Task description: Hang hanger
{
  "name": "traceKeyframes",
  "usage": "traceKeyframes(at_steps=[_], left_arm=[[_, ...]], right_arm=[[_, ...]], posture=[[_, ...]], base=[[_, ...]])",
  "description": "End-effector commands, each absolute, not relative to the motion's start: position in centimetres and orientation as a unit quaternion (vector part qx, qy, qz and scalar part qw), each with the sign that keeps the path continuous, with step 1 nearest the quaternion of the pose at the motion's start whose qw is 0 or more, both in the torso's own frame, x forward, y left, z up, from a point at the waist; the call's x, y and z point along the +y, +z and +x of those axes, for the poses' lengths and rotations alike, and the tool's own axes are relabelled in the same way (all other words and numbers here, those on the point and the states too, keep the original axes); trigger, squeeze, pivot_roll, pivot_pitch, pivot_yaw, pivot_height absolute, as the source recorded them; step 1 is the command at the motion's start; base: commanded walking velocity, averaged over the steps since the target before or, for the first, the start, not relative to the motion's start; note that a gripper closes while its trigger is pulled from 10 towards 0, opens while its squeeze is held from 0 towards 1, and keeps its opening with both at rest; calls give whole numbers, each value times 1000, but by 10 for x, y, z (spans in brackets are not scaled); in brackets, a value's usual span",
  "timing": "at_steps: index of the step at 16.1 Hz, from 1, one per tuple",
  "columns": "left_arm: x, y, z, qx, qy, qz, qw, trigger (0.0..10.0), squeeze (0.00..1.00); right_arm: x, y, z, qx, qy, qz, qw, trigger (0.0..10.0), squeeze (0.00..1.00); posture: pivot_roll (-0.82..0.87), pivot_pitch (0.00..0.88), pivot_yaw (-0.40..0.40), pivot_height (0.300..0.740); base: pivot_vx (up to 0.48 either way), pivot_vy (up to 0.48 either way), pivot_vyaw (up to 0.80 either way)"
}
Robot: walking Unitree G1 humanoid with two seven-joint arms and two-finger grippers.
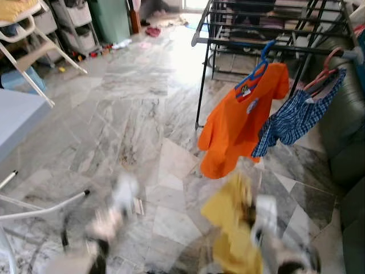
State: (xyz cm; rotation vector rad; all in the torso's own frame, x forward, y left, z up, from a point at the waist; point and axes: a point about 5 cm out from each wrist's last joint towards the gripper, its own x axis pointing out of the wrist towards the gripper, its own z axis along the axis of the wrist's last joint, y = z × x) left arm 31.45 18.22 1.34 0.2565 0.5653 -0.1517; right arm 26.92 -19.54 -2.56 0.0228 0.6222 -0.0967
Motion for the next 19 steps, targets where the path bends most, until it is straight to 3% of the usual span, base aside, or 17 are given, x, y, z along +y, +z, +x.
traceKeyframes(at_steps=[1,5,8,12,14,19], left_arm=[[182,25,324,253,-82,124,956,10000,0],[175,58,344,169,-161,146,961,10000,0],[174,39,324,165,-173,121,964,10000,0],[173,16,292,159,-129,34,978,10000,0],[172,11,291,177,-96,-15,979,10000,0],[169,13,292,187,-111,-8,976,10000,0]], right_arm=[[-196,-2,292,238,-40,16,970,10000,0],[-204,37,313,126,-22,0,992,10000,0],[-199,35,295,97,-12,-14,995,10000,0],[-184,24,248,101,-22,22,994,10000,0],[-177,24,238,107,-12,10,994,10000,0],[-181,33,238,109,-13,6,994,10000,0]], posture=[[-123,114,11,740],[-132,128,24,740],[-144,132,42,740],[-150,147,44,740],[-154,154,40,740],[-167,164,51,740]], base=[[0,0,0],[0,0,0],[0,0,0],[0,0,0],[0,0,-291],[0,394,-790]])
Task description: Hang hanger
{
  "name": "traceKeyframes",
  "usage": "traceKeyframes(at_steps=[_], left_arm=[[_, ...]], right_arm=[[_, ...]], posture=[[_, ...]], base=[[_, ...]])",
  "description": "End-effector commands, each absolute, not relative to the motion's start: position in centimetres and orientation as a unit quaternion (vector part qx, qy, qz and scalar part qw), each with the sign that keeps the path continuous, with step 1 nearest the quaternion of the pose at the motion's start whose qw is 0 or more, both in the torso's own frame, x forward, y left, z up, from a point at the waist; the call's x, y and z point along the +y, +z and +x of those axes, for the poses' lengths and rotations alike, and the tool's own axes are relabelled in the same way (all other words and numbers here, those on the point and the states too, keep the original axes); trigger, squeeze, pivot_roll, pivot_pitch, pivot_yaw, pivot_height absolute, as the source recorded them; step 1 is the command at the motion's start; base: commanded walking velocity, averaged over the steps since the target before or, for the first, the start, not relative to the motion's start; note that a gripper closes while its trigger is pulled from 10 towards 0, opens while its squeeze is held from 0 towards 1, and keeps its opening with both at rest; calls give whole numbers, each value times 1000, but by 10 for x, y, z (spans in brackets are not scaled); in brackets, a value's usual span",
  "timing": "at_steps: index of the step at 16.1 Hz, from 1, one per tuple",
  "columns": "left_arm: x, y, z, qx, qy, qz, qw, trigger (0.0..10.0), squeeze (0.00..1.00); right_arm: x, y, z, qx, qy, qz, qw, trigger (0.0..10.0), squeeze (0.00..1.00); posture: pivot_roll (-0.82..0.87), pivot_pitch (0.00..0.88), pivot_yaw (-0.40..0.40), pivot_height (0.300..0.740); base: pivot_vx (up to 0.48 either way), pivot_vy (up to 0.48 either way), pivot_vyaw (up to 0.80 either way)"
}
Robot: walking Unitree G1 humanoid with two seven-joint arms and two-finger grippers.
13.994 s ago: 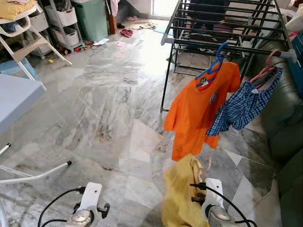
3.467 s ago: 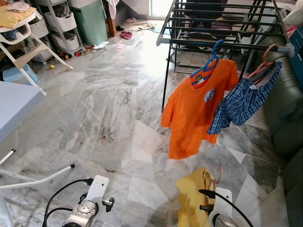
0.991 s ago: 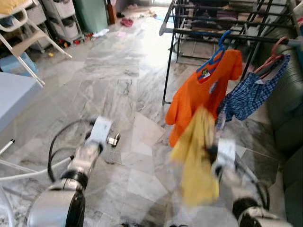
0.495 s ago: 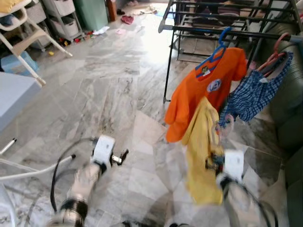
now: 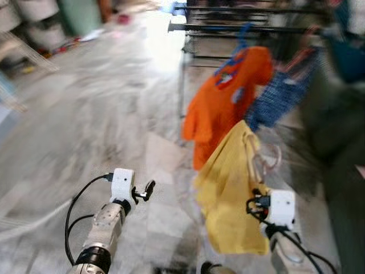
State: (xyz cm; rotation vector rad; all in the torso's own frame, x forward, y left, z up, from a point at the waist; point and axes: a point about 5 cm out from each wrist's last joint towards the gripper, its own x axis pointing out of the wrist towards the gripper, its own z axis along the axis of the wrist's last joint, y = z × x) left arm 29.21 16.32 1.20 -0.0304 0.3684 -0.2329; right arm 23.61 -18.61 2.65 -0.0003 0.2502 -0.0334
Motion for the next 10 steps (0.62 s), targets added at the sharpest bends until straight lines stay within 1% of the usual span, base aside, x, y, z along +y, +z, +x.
traceKeyframes(at_steps=[1,3,4,8,9,10], left_arm=[[168,13,293,187,-114,-6,976,10000,0],[166,14,294,187,-117,-3,975,10000,0],[165,14,294,188,-118,-3,975,10000,0],[163,12,290,190,-118,1,975,10000,0],[163,11,290,191,-117,0,975,10000,0],[162,11,289,191,-117,-2,975,10000,0]], right_arm=[[-181,34,238,110,-14,6,994,10000,0],[-178,37,238,108,-12,8,994,10000,0],[-177,37,238,109,-12,9,994,10000,0],[-167,41,239,98,25,7,995,10000,0],[-164,44,240,91,36,9,995,10000,0],[-162,45,240,91,45,9,995,10000,0]], posture=[[-167,164,52,740],[-168,166,55,740],[-165,167,55,740],[-155,164,55,740],[-152,166,54,740],[-152,166,55,740]], base=[[0,405,-800],[0,405,-744],[0,405,-494],[0,399,0],[0,0,650],[0,292,788]])
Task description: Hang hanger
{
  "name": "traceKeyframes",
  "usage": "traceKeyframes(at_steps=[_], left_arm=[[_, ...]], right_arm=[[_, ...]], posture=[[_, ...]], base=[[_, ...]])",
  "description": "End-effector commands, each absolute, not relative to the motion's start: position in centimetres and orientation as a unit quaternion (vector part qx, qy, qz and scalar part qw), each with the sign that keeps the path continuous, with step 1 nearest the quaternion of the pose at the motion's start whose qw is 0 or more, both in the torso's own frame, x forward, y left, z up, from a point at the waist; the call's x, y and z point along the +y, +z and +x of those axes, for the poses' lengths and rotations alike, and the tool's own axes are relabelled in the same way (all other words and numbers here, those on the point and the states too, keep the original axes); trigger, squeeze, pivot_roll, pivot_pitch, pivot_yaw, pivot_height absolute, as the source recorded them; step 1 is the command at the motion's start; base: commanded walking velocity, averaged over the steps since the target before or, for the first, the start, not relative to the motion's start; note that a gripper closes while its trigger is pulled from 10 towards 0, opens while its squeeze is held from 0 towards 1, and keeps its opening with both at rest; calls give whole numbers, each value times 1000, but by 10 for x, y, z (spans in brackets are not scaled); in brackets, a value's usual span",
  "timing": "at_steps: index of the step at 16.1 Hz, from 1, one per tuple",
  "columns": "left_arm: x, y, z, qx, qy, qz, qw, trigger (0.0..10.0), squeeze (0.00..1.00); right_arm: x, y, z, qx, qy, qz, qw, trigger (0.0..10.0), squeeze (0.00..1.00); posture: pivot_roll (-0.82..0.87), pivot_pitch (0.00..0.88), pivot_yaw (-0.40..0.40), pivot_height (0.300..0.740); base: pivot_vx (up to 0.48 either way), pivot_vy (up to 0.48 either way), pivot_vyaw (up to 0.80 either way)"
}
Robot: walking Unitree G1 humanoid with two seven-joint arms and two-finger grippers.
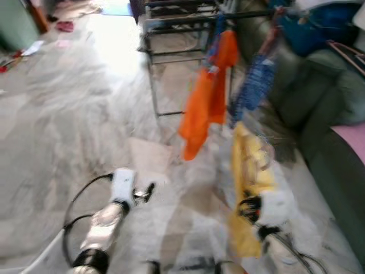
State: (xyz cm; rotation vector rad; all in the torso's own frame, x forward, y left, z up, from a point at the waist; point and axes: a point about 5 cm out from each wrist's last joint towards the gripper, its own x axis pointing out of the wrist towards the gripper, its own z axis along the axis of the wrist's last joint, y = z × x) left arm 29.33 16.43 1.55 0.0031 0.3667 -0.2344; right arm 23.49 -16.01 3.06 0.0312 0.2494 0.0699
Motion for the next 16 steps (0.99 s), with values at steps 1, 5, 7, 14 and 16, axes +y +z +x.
traceKeyframes(at_steps=[1,5,7,14,16], left_arm=[[162,11,289,191,-117,-2,975,10000,0],[160,15,291,174,-116,4,978,10000,0],[157,19,294,163,-123,-21,979,10000,0],[150,23,293,143,-144,-46,978,10000,0],[148,23,292,143,-149,-47,977,10000,0]], right_arm=[[-161,45,240,91,45,9,995,10000,0],[-158,47,244,87,50,11,995,10000,0],[-157,49,246,81,49,3,995,10000,0],[-156,52,248,79,52,-2,996,10000,0],[-155,52,248,79,55,-1,995,10000,0]], posture=[[-152,166,55,740],[-154,174,56,740],[-156,176,56,740],[-158,177,42,740],[-156,178,41,740]], base=[[0,292,788],[0,143,291],[0,0,0],[301,0,0],[422,0,0]])
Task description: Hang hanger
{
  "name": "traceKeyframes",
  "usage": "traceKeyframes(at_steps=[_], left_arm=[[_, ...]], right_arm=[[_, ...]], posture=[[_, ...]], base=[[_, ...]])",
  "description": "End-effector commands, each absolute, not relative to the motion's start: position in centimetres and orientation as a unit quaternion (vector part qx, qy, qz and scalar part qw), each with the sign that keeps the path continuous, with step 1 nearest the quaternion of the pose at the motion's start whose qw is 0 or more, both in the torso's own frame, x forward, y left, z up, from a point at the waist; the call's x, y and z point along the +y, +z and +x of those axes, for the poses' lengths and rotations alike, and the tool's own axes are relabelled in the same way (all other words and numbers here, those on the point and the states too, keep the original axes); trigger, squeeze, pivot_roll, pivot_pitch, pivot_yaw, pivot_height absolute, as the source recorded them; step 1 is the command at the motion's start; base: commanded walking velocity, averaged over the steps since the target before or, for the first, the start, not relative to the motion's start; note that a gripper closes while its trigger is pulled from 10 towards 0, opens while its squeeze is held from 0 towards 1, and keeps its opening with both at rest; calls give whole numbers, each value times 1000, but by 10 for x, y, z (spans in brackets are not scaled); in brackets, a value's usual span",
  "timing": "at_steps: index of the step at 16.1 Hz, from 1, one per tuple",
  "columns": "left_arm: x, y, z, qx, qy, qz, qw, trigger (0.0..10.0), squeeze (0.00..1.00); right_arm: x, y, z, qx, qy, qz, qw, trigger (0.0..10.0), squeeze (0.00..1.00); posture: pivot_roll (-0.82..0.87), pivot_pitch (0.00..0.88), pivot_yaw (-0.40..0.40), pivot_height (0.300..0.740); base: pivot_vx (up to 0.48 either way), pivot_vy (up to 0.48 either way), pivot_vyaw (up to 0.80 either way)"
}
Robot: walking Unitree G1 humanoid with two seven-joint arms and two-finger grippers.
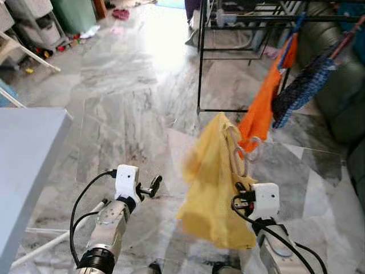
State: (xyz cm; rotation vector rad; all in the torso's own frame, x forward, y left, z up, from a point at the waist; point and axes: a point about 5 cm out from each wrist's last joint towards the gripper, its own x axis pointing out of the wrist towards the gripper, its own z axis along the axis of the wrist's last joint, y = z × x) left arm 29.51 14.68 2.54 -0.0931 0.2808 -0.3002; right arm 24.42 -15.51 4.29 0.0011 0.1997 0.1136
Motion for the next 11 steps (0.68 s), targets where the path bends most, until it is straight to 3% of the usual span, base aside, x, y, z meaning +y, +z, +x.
traceKeyframes(at_steps=[1,11], left_arm=[[147,23,292,143,-150,-47,977,10000,0],[136,20,289,151,-174,-49,972,10000,0]], right_arm=[[-154,52,248,79,55,-1,995,10000,0],[-158,53,251,78,40,-2,996,10000,0]], posture=[[-156,178,41,740],[-162,150,38,740]], base=[[428,0,0],[440,0,0]])
